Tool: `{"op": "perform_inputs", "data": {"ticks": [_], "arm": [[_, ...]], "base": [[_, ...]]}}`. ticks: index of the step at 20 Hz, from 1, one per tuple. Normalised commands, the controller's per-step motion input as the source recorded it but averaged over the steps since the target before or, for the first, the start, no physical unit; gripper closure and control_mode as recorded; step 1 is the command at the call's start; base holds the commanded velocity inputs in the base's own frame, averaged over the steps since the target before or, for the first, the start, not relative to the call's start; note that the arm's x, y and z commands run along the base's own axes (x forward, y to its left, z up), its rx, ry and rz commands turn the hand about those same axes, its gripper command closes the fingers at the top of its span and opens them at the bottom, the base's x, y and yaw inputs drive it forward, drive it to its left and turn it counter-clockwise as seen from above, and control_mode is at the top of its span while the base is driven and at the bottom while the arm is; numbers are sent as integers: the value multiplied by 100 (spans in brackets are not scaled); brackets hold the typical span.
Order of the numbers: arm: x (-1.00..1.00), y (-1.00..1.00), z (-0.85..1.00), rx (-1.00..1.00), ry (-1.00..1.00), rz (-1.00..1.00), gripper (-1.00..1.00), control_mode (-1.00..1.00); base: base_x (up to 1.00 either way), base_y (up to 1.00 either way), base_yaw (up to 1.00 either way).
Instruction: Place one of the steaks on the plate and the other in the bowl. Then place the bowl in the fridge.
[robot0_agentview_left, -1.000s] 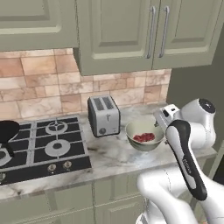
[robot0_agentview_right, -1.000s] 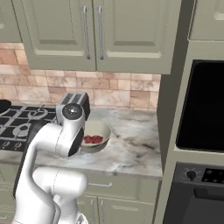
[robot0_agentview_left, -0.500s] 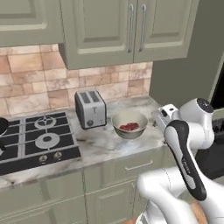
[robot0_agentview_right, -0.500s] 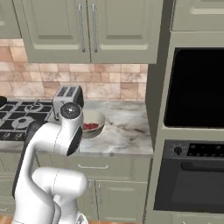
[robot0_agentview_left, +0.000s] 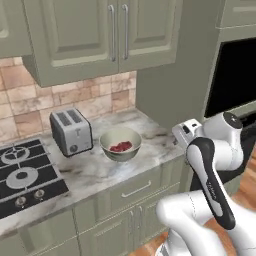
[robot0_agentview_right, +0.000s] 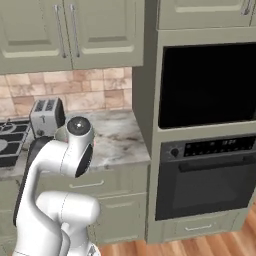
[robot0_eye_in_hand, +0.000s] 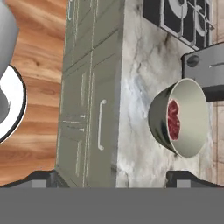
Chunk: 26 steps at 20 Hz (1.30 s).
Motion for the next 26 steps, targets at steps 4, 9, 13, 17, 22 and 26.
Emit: {"op": "perform_inputs", "data": {"ticks": [4, 9, 13, 17, 22, 26], "arm": [[0, 0, 0, 0, 0, 0, -100, 100], [0, 0, 0, 0, 0, 0, -100, 100], [0, 0, 0, 0, 0, 0, -100, 100], [0, 0, 0, 0, 0, 0, -100, 100], [0, 0, 0, 0, 0, 0, -100, 100], [0, 0, 0, 0, 0, 0, -100, 100]], "base": [[-22, 3, -43], [-16, 3, -49], [-11, 0, -53], [-12, 0, -54], [-16, 0, -54], [-23, 0, -59]]}}
